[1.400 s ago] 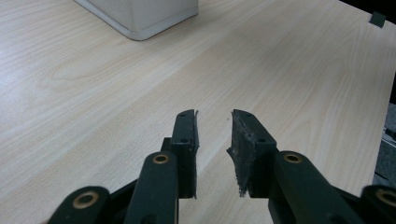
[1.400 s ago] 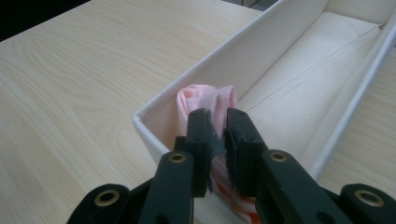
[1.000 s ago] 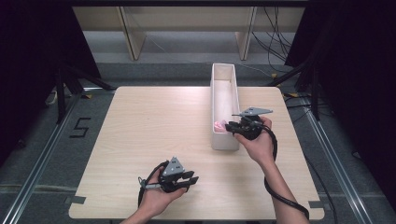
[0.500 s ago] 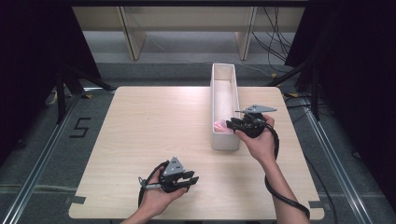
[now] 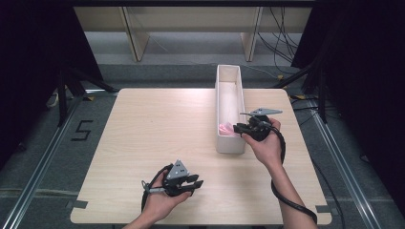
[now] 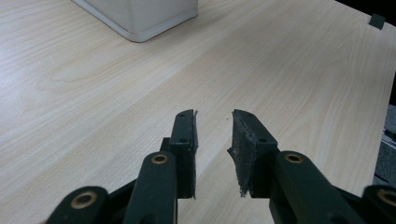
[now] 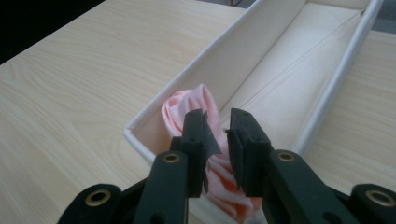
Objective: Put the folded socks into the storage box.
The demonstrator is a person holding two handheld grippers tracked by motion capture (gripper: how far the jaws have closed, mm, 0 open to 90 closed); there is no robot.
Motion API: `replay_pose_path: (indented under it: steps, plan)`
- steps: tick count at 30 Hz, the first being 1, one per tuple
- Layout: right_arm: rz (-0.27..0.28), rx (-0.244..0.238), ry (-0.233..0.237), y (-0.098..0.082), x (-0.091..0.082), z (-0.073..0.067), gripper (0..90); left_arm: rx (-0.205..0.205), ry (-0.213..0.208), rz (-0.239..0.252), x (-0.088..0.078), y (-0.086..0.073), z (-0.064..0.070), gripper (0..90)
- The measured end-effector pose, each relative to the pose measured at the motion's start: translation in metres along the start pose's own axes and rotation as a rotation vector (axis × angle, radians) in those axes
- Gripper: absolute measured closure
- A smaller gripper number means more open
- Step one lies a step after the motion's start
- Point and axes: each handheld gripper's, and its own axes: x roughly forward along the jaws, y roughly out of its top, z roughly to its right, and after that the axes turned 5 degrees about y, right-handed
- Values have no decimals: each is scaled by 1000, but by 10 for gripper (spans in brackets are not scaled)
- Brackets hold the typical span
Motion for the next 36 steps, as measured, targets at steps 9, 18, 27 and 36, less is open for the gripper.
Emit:
replay_pose_path:
  steps: [9, 18, 27, 36]
  plan:
    - [-65, 10, 13, -4, 2, 3, 787, 0, 1, 3, 1, 0, 1, 694]
    - [-73, 26, 8, -2, 2, 3, 786, 18, -7, -10, -1, 1, -1, 693]
    - [-5, -17, -14, 1, -7, 0, 732, -5, 14, 8, -3, 0, -3, 678]
    - [9, 0, -38, -6, -15, -5, 692, -14, 48, 19, -7, -1, -9, 632]
